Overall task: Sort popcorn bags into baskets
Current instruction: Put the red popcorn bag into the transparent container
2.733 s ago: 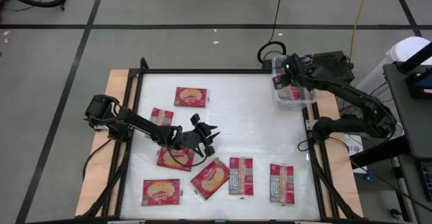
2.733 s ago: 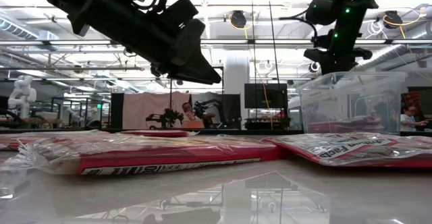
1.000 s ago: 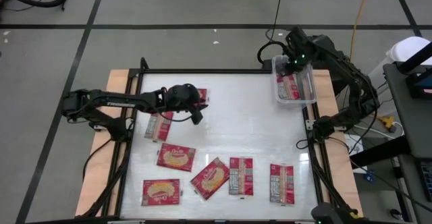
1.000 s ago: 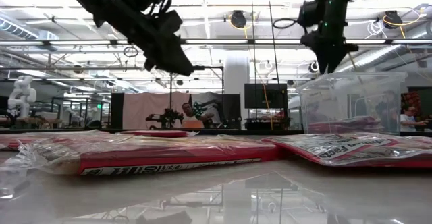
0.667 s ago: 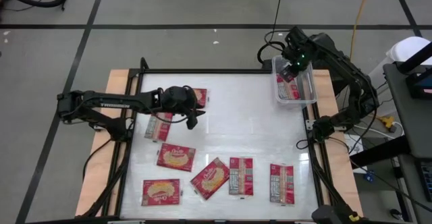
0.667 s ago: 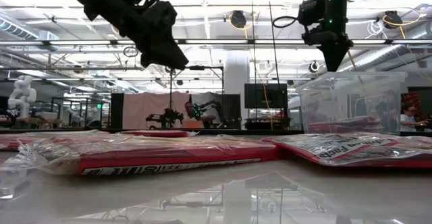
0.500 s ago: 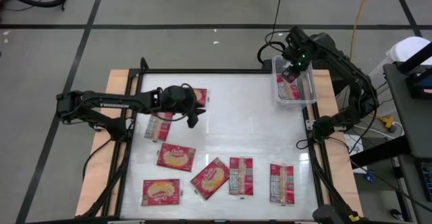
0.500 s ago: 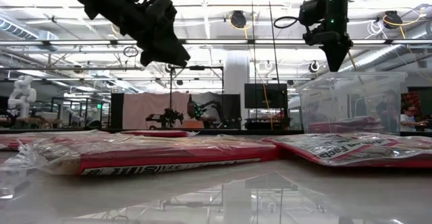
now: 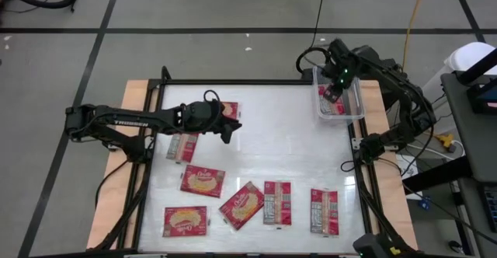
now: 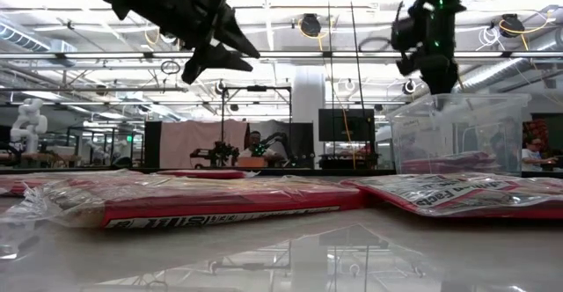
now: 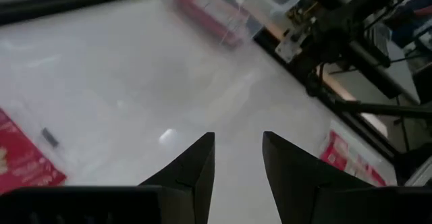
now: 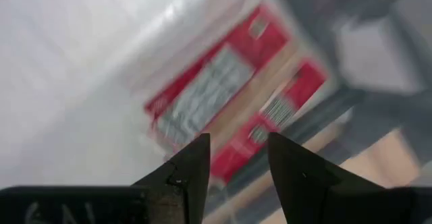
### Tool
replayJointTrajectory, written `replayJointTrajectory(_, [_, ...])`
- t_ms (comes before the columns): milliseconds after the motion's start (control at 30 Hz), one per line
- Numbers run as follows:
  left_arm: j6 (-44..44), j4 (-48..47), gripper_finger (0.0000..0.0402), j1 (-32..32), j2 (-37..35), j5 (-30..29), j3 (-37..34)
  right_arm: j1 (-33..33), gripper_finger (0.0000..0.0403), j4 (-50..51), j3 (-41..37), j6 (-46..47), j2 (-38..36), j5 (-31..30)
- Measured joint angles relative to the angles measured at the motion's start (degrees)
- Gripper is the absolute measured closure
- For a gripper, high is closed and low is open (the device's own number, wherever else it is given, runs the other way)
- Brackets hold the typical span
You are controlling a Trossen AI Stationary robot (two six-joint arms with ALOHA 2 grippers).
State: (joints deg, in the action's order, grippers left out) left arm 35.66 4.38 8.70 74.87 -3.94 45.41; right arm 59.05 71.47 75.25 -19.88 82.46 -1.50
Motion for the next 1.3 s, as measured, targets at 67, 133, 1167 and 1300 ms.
replayJointTrajectory(67, [-0.52, 0.26, 0.0275, 0.04, 0.0, -0.54, 0.0, 0.0, 0.026, -0.89, -2.86, 0.01, 0.0, -0.28])
replayJointTrajectory(133, [-0.85, 0.2, 0.0275, 0.1, 0.0, -0.6, 0.0, 0.03, 0.026, -1.23, -5.44, -0.13, 0.0, -0.45])
replayJointTrajectory(1167, [-6.53, 0.24, 0.0275, 0.1, 0.0, 1.62, 0.0, -0.15, 0.0169, -9.18, -12.67, 11.52, 7.53, -4.72])
replayJointTrajectory(1300, [-6.51, 0.24, 0.0275, 0.1, 0.0, 2.46, 0.0, -0.15, 0.0174, -9.59, -12.64, 11.54, 8.36, -4.42])
